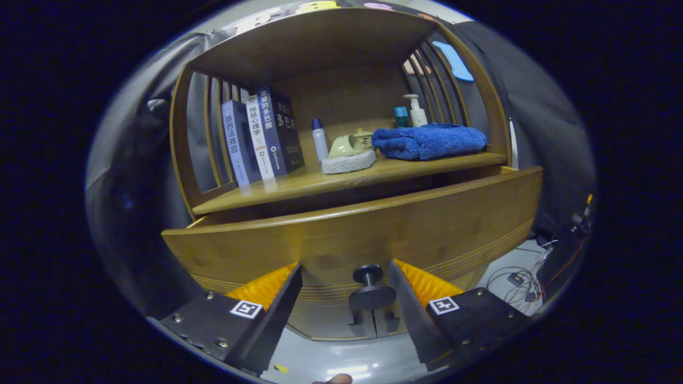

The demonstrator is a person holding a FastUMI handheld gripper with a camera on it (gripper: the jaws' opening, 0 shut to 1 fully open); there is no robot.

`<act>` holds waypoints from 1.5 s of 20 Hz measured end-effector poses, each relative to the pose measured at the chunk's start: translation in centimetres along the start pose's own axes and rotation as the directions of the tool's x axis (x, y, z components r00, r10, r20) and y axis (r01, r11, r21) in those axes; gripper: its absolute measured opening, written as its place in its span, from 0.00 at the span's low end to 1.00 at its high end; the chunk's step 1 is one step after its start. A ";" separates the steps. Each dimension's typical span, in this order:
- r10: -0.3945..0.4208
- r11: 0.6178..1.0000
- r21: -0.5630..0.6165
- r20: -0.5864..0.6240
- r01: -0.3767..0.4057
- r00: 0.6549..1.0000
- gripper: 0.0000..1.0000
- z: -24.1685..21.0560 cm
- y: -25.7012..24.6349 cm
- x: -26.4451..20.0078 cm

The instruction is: Pull open the drawer, take out the items inside it, and place them on the countertop above the cabinet.

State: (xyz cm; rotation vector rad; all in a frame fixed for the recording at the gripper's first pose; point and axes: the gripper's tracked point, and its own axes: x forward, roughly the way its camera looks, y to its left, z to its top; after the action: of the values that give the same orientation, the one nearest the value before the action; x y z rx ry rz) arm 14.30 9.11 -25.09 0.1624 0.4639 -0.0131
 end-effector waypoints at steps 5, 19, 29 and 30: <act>-0.004 1.000 0.010 0.002 0.004 1.000 0.98 0.2 0.2 1.1; 0.005 0.999 0.046 0.028 -0.006 1.000 0.99 0.6 0.3 3.0; 0.007 0.998 0.065 0.026 -0.009 1.000 0.99 1.0 0.4 4.9; 0.009 0.998 0.067 0.023 -0.010 1.000 0.99 1.1 0.4 5.1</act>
State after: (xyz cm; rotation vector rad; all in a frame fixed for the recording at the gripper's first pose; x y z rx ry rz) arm 19.39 9.46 -26.34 0.2302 0.4399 -0.0213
